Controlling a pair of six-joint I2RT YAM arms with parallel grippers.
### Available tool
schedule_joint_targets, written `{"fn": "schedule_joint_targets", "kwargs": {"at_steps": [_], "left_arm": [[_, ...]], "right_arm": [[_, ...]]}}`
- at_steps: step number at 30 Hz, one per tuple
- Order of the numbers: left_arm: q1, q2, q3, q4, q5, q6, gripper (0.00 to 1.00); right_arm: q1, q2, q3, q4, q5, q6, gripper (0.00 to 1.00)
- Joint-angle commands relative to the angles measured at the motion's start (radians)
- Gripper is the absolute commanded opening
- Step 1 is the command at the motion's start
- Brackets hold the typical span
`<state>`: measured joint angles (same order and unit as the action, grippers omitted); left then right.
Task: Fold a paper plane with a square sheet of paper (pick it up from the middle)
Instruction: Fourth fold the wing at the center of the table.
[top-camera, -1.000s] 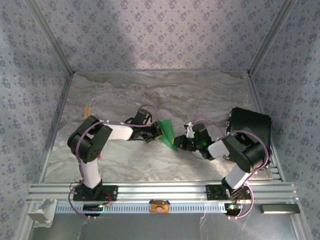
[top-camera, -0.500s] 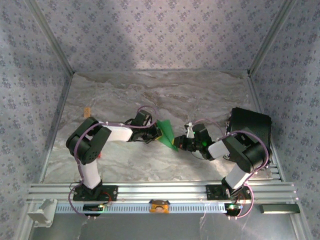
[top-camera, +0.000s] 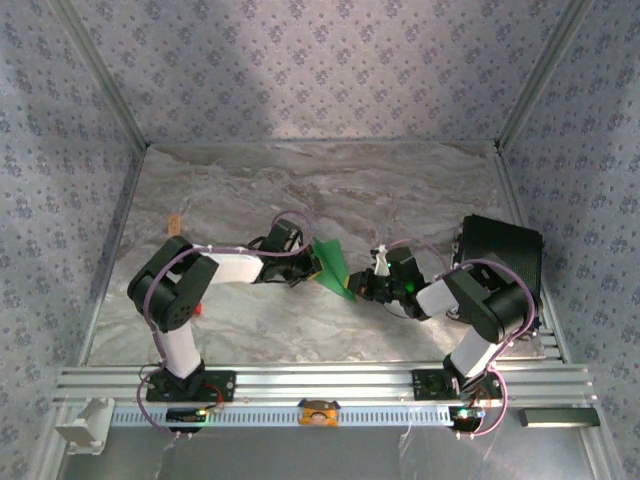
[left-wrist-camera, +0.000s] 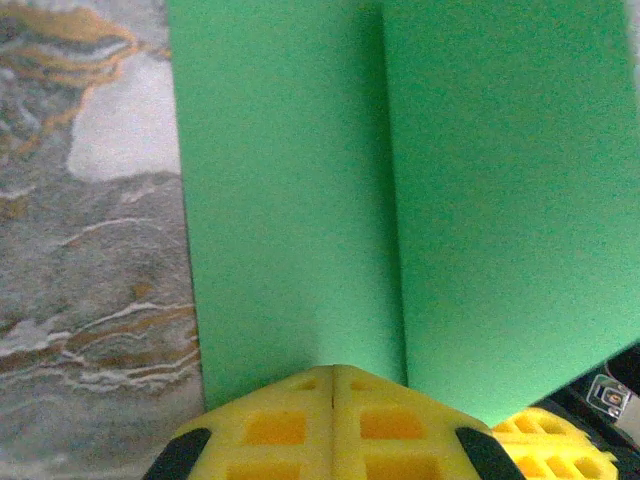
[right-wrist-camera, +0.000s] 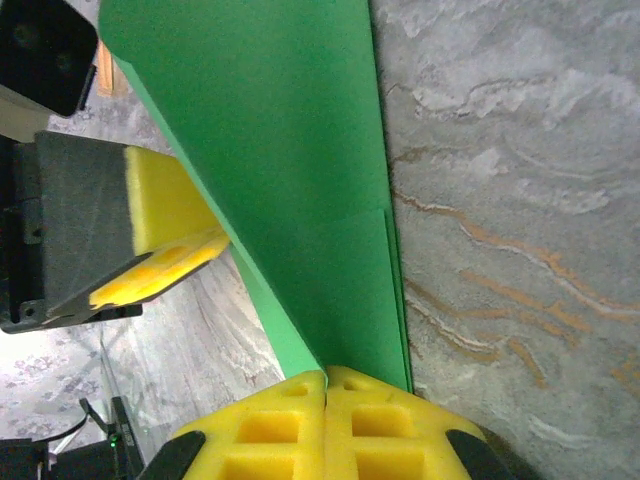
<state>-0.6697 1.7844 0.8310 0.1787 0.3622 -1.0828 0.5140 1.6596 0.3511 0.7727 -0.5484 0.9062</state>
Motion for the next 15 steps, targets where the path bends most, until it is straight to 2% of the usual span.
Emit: {"fn": "schedule_joint_targets", "kwargs": {"at_steps": [1, 7, 15], "left_arm": [[-0.002, -0.054, 0.019, 0.0, -0.014, 0.053, 0.04], [-0.002, -0.032, 0.054, 0.048, 0.053, 0.098, 0.03], [-0.005, 0.047, 0.089, 0.151, 0.118, 0.066, 0.03]], "right_arm": [[-0.007, 0.032, -0.009, -0.012, -0.031, 0.036, 0.0], [-0.023, 0.046, -0.029, 0.04, -0.044, 0.073, 0.0], [-0.034, 0.043, -0.038, 0.045, -0.054, 0.087, 0.0]]}}
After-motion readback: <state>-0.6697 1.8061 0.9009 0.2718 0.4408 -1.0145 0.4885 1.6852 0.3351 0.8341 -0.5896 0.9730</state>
